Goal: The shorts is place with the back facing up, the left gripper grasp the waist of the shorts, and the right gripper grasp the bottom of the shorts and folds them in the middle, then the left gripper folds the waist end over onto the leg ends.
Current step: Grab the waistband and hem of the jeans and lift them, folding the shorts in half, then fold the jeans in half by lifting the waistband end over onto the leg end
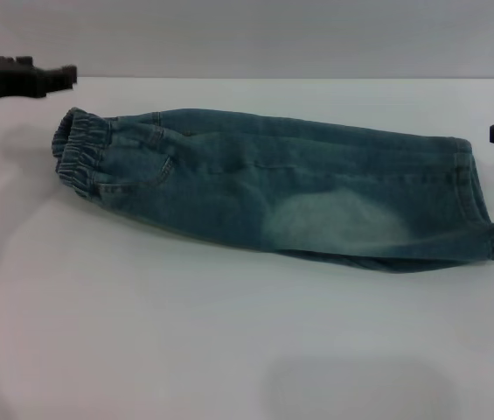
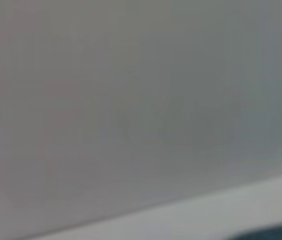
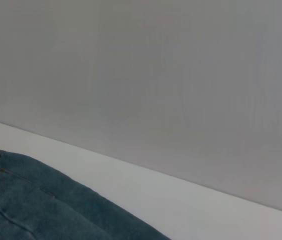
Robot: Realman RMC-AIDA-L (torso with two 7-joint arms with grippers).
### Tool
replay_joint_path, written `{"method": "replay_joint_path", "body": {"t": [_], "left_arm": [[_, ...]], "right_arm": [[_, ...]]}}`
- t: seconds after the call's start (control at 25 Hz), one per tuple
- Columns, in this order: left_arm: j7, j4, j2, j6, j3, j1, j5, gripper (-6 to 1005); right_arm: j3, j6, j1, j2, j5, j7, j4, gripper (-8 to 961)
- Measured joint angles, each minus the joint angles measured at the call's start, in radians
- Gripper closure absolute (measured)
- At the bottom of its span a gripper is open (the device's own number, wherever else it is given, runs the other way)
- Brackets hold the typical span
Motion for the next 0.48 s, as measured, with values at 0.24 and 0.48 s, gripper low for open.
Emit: {"method": "replay_joint_path", "body": {"t": [0.24,0.48], "left_arm": [[-0.004,0.015,0.034,0.191,-0.003,0.021,0.021,288],[-0.019,0.008,0.046,0.239,-0.038,0.052,0.056,288]], "right_arm": [[0.000,0.022,0.019,0.000,0.010,-0.030,0.021,954],[-0.002,0.040,0.037,-0.001,0.012,-0.045,0.048,954]]}}
